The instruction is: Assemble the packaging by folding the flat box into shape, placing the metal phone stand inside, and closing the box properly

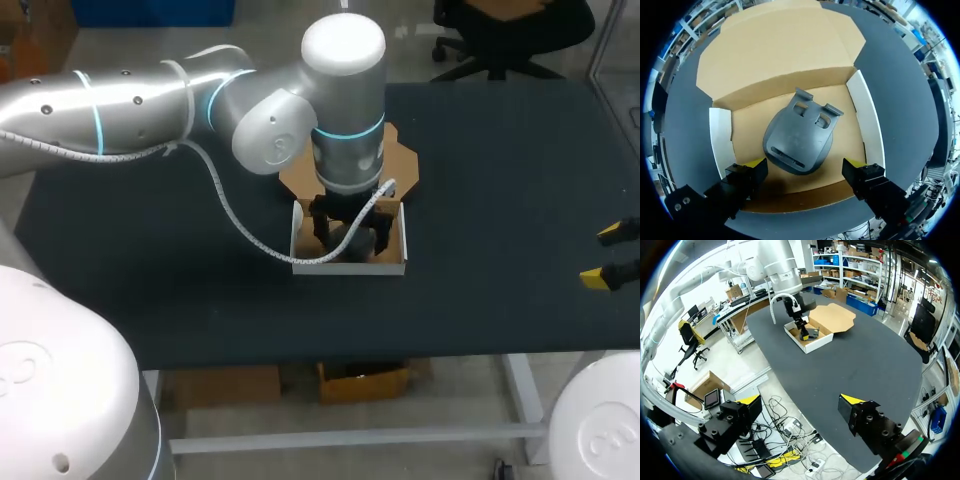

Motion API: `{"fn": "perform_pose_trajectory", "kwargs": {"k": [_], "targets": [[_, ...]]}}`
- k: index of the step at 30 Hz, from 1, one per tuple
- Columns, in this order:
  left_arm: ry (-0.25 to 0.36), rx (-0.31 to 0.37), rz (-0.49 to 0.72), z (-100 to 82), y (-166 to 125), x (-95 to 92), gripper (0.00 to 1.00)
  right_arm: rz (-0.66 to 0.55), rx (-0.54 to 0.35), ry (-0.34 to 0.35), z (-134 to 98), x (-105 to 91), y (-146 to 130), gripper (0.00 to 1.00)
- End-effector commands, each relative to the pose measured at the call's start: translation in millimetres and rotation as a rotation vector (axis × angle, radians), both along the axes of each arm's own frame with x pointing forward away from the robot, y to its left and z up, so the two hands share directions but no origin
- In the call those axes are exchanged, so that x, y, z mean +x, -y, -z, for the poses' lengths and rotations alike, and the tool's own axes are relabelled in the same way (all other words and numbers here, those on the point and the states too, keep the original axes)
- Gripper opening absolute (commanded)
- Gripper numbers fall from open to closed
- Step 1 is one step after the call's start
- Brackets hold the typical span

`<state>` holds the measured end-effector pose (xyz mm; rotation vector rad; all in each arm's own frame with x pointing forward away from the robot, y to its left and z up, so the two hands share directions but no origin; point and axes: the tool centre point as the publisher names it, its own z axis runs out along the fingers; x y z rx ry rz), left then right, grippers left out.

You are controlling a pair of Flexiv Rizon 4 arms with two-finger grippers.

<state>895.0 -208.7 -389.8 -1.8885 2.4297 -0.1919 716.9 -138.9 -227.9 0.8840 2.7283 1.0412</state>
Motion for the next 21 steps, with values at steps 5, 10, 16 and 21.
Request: {"fn": "perform_pose_trajectory", "kwargs": {"k": [5,10,16,21], "targets": [[-0.011,0.000,-0.035,5.4,7,-14.5,1.00,-0.002,0.003,0.002,-1,-1.2,1,1.00],[-0.030,0.005,-0.074,6.8,13,-25.8,1.00,-0.002,0.003,0.002,-1,-1.2,1,1.00],[-0.042,0.013,-0.094,9.3,17,-35.6,1.00,-0.002,0.003,0.002,-1,-1.2,1,1.00],[-0.050,0.006,-0.100,10.7,19,-43.9,1.00,-0.002,0.003,0.002,-1,-1.2,1,1.00]]}}
